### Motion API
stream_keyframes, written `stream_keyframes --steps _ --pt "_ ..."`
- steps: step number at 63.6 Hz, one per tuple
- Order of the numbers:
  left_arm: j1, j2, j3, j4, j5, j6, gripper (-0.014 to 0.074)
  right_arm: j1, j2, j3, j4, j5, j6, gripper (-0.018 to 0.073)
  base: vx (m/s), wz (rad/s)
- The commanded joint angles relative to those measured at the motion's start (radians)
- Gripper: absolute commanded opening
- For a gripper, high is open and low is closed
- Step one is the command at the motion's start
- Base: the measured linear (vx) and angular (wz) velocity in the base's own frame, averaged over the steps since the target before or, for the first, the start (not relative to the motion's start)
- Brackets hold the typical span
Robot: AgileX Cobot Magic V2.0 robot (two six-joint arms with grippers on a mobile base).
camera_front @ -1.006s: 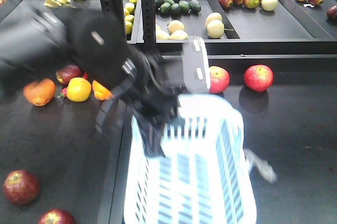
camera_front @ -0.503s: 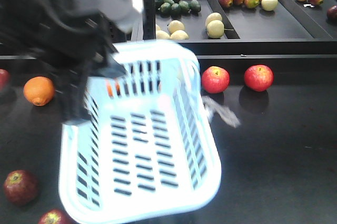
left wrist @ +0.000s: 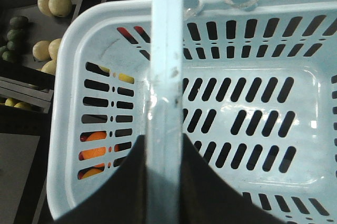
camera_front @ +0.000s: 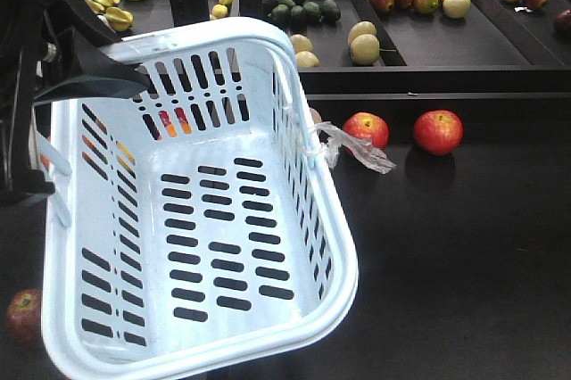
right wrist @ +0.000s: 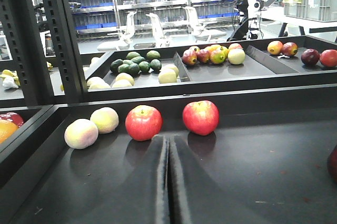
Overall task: Pick three apples into basket with both arms
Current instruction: 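Lift the blue basket by its handle with the left gripper, then hold the basket up with the left gripper while the base turns away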
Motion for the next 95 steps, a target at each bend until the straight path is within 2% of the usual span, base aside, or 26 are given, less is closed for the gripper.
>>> stream_keyframes --steps 1,95 --pt "-0.004 -0.025 -0.033 -0.002 -0.049 -0.015 -0.0007 -0.007 -0.010 0.015 -0.011 -0.075 0.001 -0.0009 0.00 0.00" --pt "-0.004 -0.024 -0.033 -0.002 -0.049 -0.015 -0.0006 -0.007 -0.010 0.015 -0.011 -0.075 0.001 -0.0009 -0.01 0.04"
